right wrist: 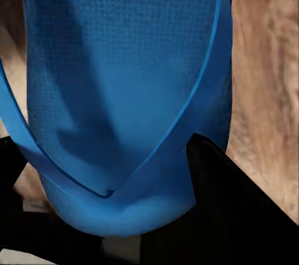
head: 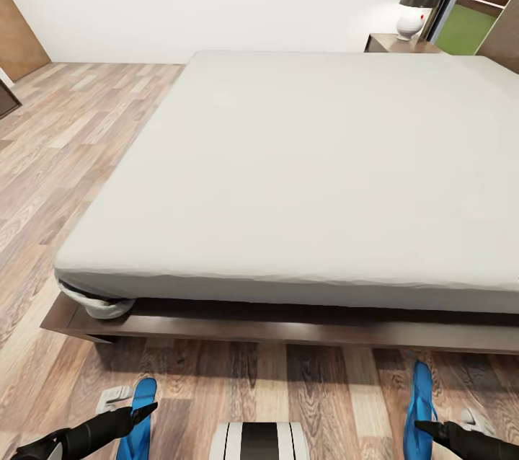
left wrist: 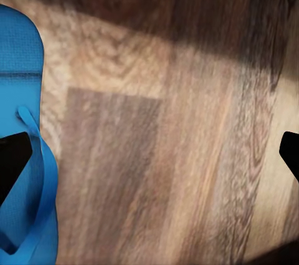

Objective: In the bedroom, move the book from the bed onto either nightstand, and place the two sandals side by side next to the bed.

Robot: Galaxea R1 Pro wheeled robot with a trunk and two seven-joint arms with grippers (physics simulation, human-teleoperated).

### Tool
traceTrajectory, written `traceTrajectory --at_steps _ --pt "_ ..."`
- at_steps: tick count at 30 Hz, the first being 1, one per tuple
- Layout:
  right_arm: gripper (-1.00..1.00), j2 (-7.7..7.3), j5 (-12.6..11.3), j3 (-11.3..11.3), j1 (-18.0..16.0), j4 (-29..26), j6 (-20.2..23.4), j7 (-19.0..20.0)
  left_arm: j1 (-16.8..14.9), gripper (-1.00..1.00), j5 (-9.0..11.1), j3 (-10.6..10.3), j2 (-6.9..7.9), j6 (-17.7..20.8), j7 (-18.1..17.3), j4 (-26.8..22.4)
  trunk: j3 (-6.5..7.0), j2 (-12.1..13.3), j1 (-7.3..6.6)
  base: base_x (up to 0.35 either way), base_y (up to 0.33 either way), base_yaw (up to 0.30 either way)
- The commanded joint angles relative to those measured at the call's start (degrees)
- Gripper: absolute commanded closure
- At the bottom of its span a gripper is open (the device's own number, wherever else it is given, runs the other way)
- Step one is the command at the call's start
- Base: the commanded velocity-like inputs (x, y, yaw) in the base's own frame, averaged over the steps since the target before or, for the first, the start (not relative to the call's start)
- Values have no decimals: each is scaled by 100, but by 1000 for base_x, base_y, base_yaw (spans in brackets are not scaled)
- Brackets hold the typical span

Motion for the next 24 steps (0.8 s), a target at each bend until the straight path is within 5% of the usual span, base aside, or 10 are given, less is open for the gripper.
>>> traceTrajectory --at_steps 1,4,8,13,24 --pt "100 1 -43 -11 -4 -7 56 -234 -2 -100 40 13 -1 60 -23 0 -3 -1 -1 0 0 0" --pt "100 3 -34 0 -2 -21 50 -1137 -1 -100 40 16 -1 60 -26 0 -3 -1 -1 0 0 0" --pt "100 7 -2 47 -1 -32 -20 -1821 -1 -100 40 21 -1 60 -26 0 -3 -1 -1 0 0 0" --pt "100 10 1 56 -6 -25 -455 -1887 -1 -100 40 22 -1 60 -30 0 -3 -1 -1 0 0 0" --pt "100 12 2 56 -4 -17 -522 -1900 -1 -100 40 15 -5 57 -23 0 -3 -1 -1 -21 0 0"
